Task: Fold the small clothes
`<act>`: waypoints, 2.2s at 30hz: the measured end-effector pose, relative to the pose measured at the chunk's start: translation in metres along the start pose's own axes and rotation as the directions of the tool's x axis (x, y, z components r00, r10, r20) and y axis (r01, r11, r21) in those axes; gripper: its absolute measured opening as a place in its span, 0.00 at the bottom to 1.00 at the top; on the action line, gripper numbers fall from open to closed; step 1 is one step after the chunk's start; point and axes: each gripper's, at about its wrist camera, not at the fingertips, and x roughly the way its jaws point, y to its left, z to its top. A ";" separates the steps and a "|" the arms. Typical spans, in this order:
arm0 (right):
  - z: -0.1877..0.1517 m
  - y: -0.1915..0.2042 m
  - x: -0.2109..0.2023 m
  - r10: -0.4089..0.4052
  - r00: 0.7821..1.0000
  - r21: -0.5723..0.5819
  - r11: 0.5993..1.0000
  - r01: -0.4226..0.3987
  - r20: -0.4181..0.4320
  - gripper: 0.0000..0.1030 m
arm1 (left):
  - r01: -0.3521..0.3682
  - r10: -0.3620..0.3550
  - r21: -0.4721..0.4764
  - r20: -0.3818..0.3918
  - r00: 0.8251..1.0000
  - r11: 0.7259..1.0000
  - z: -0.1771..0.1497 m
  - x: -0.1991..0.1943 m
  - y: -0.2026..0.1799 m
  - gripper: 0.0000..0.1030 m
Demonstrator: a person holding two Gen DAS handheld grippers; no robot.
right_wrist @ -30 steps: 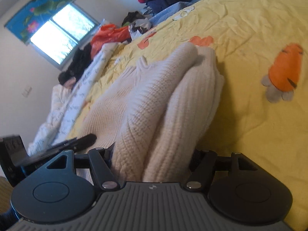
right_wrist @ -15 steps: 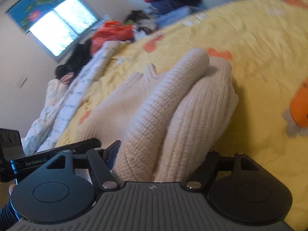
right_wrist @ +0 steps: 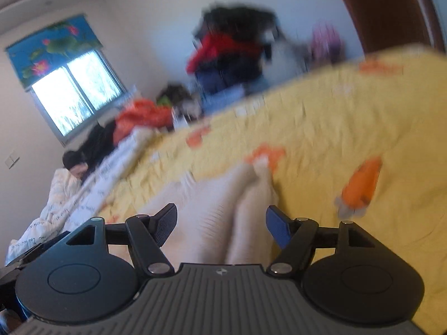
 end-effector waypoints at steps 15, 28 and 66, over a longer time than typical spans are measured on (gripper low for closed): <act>-0.045 0.054 -0.046 -0.048 0.992 -0.222 0.975 0.022 -0.116 0.88 | -0.126 0.138 0.158 -0.067 0.988 0.979 -0.016 -0.053 0.047 0.94; -0.070 -0.001 -0.149 -0.484 0.874 -0.388 0.800 0.458 0.035 0.99 | -0.362 0.371 0.166 -0.025 0.928 0.917 -0.012 -0.085 0.098 0.94; -0.154 0.066 0.018 -0.490 0.869 -0.297 0.842 0.451 -0.069 1.00 | -0.127 0.105 -0.042 -0.353 0.930 0.991 -0.093 0.027 -0.014 1.00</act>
